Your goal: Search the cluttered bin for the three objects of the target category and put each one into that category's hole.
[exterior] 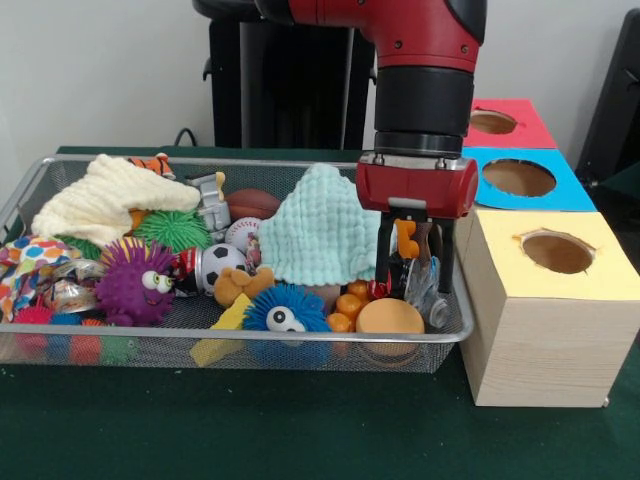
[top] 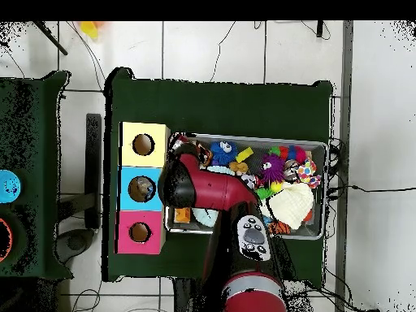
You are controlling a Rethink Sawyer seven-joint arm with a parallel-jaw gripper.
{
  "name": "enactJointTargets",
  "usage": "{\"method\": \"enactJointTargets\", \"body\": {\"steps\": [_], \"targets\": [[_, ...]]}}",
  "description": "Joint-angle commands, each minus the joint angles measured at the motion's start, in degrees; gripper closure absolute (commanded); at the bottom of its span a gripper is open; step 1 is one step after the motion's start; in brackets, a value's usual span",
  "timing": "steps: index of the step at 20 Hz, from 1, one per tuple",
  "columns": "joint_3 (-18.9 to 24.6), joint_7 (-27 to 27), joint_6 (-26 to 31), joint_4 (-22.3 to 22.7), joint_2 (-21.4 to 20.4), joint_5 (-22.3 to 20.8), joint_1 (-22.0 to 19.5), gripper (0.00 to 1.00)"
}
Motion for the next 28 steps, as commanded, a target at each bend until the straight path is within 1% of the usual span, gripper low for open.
{"method": "enactJointTargets", "body": {"steps": [1, 12, 22, 28], "targets": [[1.97, 8.09, -2.69, 3.1, 2.99, -1.15, -1.09, 0.0], [2.86, 7.58, -2.82, 1.92, 5.07, -1.33, -1.19, 0.0], [2.79, 8.6, -3.47, 3.81, 5.56, -1.2, -0.26, 0.0], [3.33, 9.52, -3.91, 5.67, 4.79, -1.18, 0.1, 0.0]]}}
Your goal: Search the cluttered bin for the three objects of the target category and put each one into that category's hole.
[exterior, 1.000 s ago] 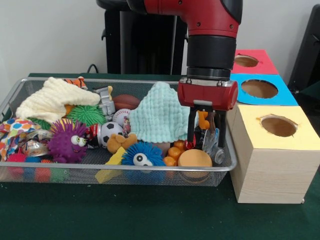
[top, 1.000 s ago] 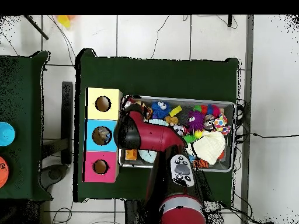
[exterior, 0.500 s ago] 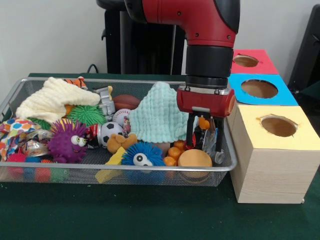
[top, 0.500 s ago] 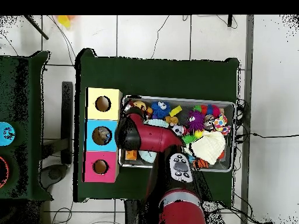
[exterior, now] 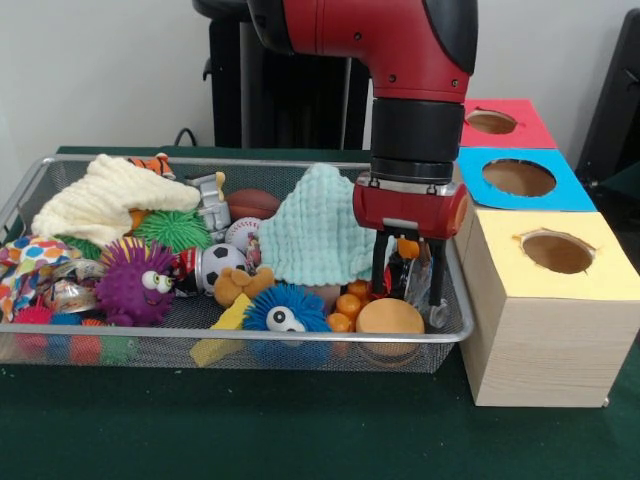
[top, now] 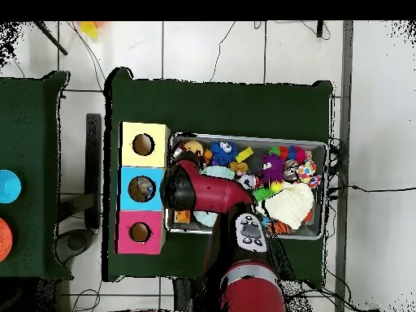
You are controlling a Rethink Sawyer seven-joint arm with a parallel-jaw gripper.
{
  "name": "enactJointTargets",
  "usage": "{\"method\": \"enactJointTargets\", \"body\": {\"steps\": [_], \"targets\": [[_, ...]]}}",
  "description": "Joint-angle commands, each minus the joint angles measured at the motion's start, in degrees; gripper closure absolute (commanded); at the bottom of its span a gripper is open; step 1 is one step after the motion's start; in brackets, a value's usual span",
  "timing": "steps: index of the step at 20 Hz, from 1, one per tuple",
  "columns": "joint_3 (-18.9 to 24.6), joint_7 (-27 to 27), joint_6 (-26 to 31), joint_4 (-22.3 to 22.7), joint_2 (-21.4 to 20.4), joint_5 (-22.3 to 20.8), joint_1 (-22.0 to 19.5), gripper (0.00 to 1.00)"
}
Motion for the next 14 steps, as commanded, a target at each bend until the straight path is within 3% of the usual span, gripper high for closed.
{"method": "enactJointTargets", "body": {"steps": [1, 14], "targets": [[3.53, 9.59, -4.01, 5.41, 1.37, -1.27, 0.05, 0.0], [6.8, 7.92, -5.97, 6.54, 3.66, -3.59, -2.35, 0.0]]}}
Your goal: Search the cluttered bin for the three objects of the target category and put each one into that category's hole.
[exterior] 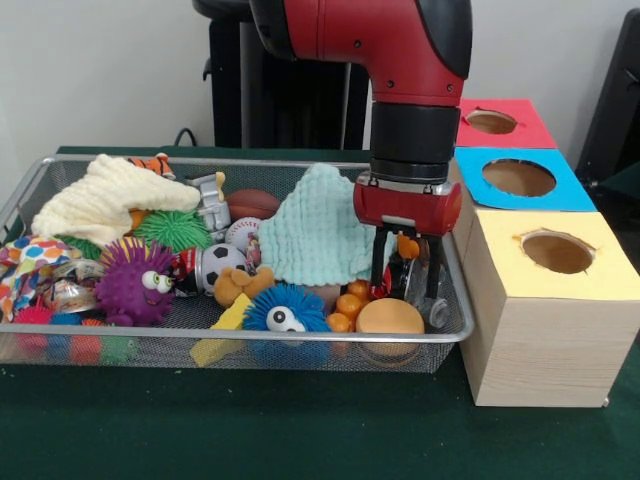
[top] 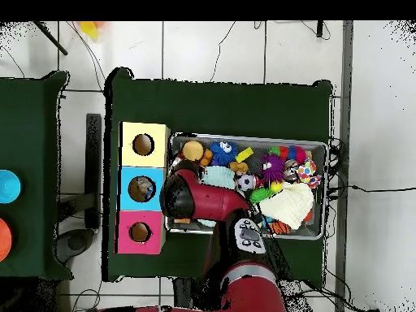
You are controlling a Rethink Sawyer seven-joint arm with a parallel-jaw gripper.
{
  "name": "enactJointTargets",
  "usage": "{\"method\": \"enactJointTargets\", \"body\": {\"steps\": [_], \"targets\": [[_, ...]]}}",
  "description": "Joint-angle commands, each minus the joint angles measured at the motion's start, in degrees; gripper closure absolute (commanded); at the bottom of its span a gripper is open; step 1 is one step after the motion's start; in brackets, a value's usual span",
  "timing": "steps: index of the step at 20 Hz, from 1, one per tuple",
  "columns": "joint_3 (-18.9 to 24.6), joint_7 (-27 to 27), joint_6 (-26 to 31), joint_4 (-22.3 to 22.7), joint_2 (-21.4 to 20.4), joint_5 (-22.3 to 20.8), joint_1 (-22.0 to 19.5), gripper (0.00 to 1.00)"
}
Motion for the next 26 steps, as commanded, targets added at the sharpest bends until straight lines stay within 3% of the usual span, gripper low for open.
{"method": "enactJointTargets", "body": {"steps": [1, 16, 26], "targets": [[6.31, 7.97, -4.39, 3.4, 3.13, -3.56, -1.94, 0.0], [7.76, 9.31, -6.74, 3.32, 3.82, -3.18, -0.91, 0.0], [7.37, 9.24, -8.17, 1.22, 6.55, -2.03, 0.13, 0.0]]}}
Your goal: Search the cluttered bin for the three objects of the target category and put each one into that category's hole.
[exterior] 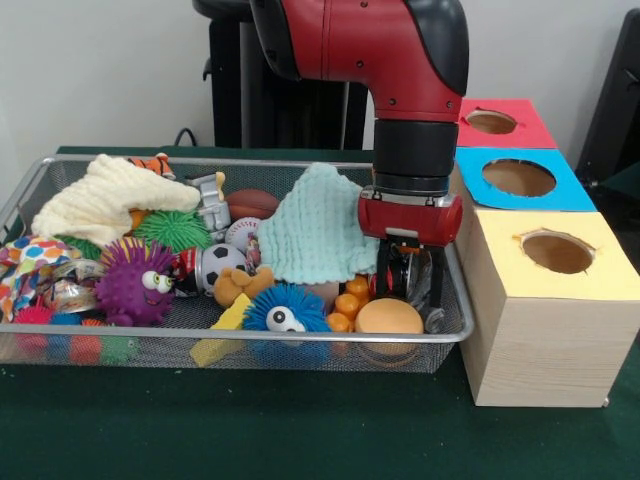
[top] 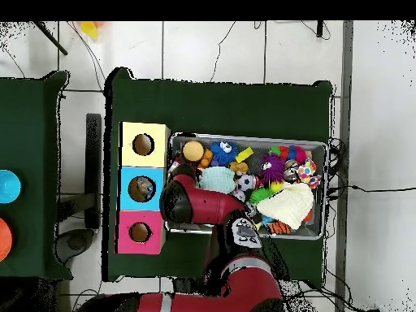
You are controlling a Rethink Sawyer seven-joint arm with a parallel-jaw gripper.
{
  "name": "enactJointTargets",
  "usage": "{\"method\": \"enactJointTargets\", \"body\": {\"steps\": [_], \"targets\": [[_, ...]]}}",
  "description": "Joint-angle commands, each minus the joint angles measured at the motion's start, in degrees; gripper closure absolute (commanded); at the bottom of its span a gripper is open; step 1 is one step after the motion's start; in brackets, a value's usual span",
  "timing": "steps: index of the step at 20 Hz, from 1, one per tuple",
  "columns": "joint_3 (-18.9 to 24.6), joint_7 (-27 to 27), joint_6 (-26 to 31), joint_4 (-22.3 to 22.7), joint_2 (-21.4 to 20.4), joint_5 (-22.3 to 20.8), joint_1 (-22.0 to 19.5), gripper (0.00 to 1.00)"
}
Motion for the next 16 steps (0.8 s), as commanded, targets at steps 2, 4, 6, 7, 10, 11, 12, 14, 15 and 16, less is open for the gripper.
{"method": "enactJointTargets", "body": {"steps": [2, 4, 6, 7, 10, 11, 12, 14, 15, 16], "targets": [[6.39, 9.3, -2.41, 0.12, 4.16, -0.48, 0.67, 0.0], [6.34, 9.34, -2.27, -0.04, 4.21, -0.12, 0.83, 0.0], [6.57, 9.22, -2.11, -0.21, 4.34, -0.16, 0.71, 0.0], [6.69, 9.15, -2.0, -0.2, 4.32, -0.24, 0.63, 0.0], [7.34, 8.94, -1.54, 0.12, 3.88, -0.77, 0.02, 0.0], [7.69, 8.82, -1.39, 0.24, 3.77, -1.05, -0.23, 0.0], [8.1, 8.71, -1.16, 0.46, 3.51, -1.37, -0.55, 0.0], [8.92, 8.49, -0.66, 0.91, 3.0, -1.91, -1.14, 0.0], [9.3, 8.38, -0.41, 1.12, 2.81, -2.17, -1.41, 0.0], [9.73, 8.22, -0.16, 1.3, 2.62, -2.47, -1.77, 0.0]]}}
